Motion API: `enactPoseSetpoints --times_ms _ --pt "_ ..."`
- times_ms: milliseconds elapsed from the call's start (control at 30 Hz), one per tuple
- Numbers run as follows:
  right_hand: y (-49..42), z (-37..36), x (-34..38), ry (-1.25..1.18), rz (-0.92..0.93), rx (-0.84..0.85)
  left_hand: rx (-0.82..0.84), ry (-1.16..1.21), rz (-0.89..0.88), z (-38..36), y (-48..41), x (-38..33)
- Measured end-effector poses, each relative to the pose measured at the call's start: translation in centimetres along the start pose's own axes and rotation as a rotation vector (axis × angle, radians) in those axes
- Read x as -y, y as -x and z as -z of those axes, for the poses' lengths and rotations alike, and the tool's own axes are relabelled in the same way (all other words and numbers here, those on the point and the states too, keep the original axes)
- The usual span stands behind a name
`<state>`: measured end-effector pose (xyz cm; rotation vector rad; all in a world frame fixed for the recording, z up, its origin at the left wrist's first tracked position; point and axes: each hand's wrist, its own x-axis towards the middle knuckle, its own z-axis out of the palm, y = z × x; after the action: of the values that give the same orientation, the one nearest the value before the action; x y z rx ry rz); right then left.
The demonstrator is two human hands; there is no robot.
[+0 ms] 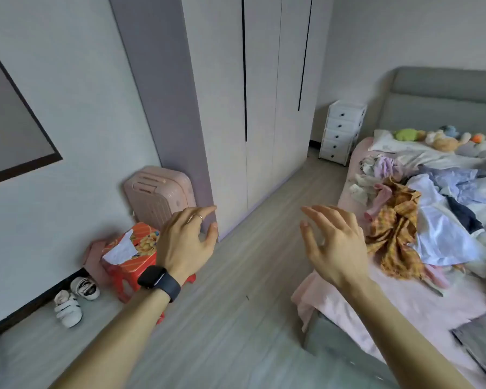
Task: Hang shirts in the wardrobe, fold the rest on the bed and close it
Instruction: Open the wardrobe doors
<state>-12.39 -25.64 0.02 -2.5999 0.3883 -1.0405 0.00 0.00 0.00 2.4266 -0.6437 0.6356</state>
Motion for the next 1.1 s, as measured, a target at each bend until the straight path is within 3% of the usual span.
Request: enactPoseSetpoints --times_ms 267,667,900,1100 --pt "-6.7 -9.3 -3.8 0.031 -0.049 0.157 0.151 -0.026 0.060 -7.6 -8.7 4.8" --pt "-29.1 -23.0 -8.0 0.044 -0.113 0.150 0.263 -0.004 0.010 -20.5 -34.0 10.7" --pt "-41.8 -31.6 -14.3 0.045 -0.114 0.186 0.298 -0.009 0.009 -30.7 -47.5 12.2" --pt "-54.8 -39.1 -19.8 0.033 -0.020 0.282 0.290 -0.032 0.118 -39.3 -59.6 13.3"
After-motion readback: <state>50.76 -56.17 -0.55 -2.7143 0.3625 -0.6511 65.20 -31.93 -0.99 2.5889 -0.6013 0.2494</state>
